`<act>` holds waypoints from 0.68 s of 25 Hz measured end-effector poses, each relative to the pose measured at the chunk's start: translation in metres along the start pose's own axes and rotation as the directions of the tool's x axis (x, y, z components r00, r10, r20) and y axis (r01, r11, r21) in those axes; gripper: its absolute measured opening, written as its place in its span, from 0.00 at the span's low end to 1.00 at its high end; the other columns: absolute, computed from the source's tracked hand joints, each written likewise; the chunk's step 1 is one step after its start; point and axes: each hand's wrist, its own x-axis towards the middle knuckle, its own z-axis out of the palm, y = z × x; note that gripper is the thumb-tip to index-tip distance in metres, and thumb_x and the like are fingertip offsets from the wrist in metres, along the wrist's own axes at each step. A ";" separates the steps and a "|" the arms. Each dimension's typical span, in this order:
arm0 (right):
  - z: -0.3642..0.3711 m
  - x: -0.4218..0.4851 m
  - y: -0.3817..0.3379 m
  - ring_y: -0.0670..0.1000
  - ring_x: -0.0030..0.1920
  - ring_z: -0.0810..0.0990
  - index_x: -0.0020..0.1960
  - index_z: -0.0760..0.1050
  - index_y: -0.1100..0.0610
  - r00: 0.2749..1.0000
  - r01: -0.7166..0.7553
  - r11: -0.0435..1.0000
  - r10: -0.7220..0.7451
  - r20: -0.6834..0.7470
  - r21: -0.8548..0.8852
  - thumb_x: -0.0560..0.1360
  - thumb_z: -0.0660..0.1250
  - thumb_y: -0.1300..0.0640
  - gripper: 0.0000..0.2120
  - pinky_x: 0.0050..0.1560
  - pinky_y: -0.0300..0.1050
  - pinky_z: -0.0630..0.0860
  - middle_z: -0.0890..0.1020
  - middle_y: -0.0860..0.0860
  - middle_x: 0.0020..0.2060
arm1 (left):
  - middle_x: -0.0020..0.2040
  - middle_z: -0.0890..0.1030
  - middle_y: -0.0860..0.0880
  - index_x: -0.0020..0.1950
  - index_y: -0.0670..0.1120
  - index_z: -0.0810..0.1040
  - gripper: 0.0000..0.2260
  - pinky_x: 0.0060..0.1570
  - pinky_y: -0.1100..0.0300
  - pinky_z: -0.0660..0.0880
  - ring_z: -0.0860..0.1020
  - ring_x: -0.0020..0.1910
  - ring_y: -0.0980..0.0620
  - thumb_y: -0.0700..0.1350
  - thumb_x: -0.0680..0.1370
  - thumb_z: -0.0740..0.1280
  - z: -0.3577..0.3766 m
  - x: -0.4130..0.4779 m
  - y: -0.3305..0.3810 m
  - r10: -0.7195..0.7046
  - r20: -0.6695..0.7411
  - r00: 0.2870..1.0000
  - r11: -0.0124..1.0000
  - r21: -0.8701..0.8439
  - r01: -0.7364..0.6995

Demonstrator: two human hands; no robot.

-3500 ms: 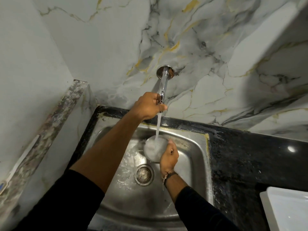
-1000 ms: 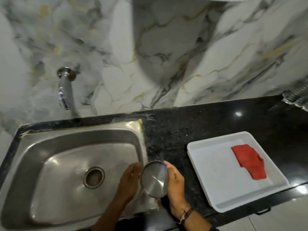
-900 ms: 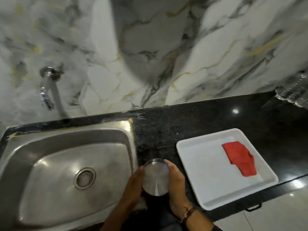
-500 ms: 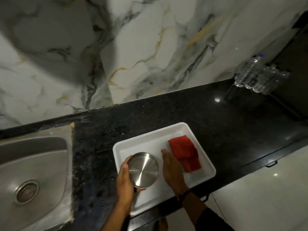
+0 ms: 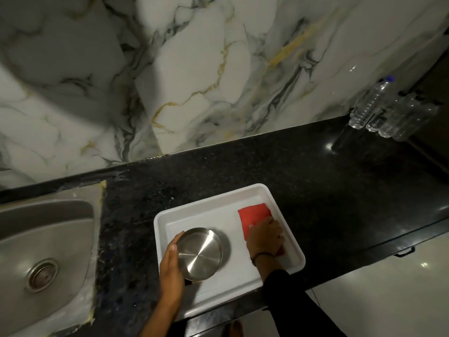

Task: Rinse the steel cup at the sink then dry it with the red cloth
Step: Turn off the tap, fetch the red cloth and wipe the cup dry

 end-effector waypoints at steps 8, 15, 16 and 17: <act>-0.017 0.026 -0.004 0.65 0.74 0.74 0.77 0.69 0.59 0.968 -0.143 0.955 0.081 0.236 0.261 0.77 0.74 0.42 0.36 0.75 0.65 0.69 0.75 0.60 0.74 | 0.67 0.84 0.47 0.65 0.60 0.83 0.18 0.69 0.26 0.75 0.79 0.70 0.41 0.53 0.89 0.54 -0.023 -0.006 0.000 0.043 -0.030 0.999 0.998 -0.044 -0.044; -0.016 0.008 0.001 0.62 0.66 0.80 0.68 0.77 0.56 0.974 0.224 0.970 -0.227 0.017 0.096 0.73 0.76 0.40 0.29 0.69 0.58 0.76 0.81 0.57 0.65 | 0.68 0.85 0.45 0.68 0.53 0.83 0.18 0.74 0.39 0.74 0.80 0.70 0.43 0.49 0.89 0.55 -0.042 -0.010 0.000 0.103 -0.042 0.994 0.990 -0.093 -0.107; -0.015 0.009 0.003 0.63 0.63 0.81 0.67 0.77 0.58 0.977 0.194 0.936 -0.212 0.031 0.292 0.72 0.79 0.47 0.29 0.66 0.58 0.78 0.83 0.59 0.63 | 0.68 0.85 0.47 0.69 0.53 0.83 0.18 0.73 0.41 0.75 0.81 0.70 0.46 0.50 0.89 0.55 -0.049 -0.010 0.001 0.112 -0.051 0.992 0.989 -0.094 -0.116; -0.013 0.009 0.004 0.65 0.62 0.82 0.68 0.75 0.60 0.988 0.086 0.857 -0.138 0.066 0.508 0.70 0.82 0.54 0.31 0.63 0.58 0.79 0.84 0.60 0.62 | 0.67 0.86 0.50 0.69 0.54 0.83 0.18 0.72 0.45 0.76 0.82 0.69 0.49 0.52 0.89 0.56 -0.058 -0.010 0.003 0.122 -0.065 0.990 0.988 -0.088 -0.128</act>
